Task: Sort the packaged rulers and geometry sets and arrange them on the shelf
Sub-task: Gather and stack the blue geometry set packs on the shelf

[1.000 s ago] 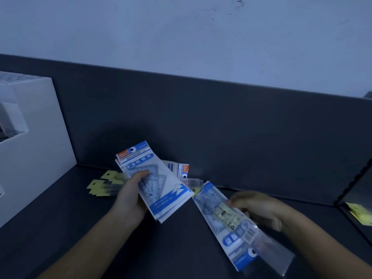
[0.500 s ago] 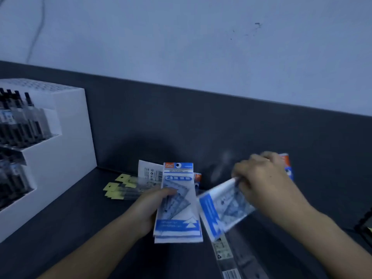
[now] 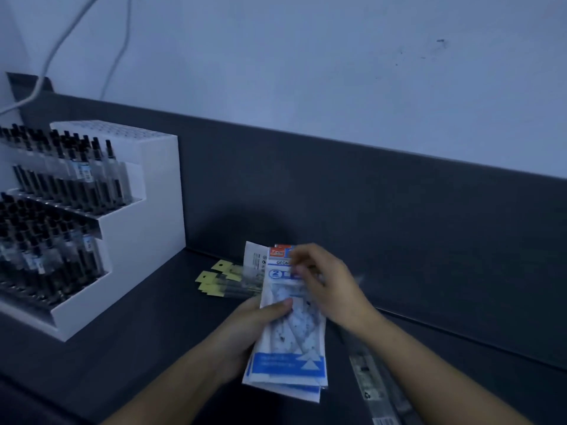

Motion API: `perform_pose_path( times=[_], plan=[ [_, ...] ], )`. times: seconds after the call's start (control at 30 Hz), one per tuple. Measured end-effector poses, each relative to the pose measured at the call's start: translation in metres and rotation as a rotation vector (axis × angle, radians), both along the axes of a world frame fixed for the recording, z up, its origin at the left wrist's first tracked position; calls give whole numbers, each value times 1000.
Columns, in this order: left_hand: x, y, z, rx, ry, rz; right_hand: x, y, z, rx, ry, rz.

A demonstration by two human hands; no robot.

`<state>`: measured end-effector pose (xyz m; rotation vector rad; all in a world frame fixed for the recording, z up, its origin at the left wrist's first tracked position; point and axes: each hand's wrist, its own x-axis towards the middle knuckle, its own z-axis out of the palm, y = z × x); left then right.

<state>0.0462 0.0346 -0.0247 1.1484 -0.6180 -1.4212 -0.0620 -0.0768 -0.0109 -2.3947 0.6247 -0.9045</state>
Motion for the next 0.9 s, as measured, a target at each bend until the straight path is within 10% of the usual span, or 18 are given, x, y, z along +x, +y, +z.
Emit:
perform_pose_path(
  times=[0.3,0.53,0.7,0.9],
  plan=[
    [59,15,-21,165,-31,272,43,-40,-20,-323,716,-420],
    [85,24,-21,191,47,349,57,-41,-14,-391,868,-469],
    [88,19,-21,219,65,339,21,-44,35,-359,386,-619],
    [69,2,-15,178,126,221,-27,-17,44,514,-355,-239]
  ],
)
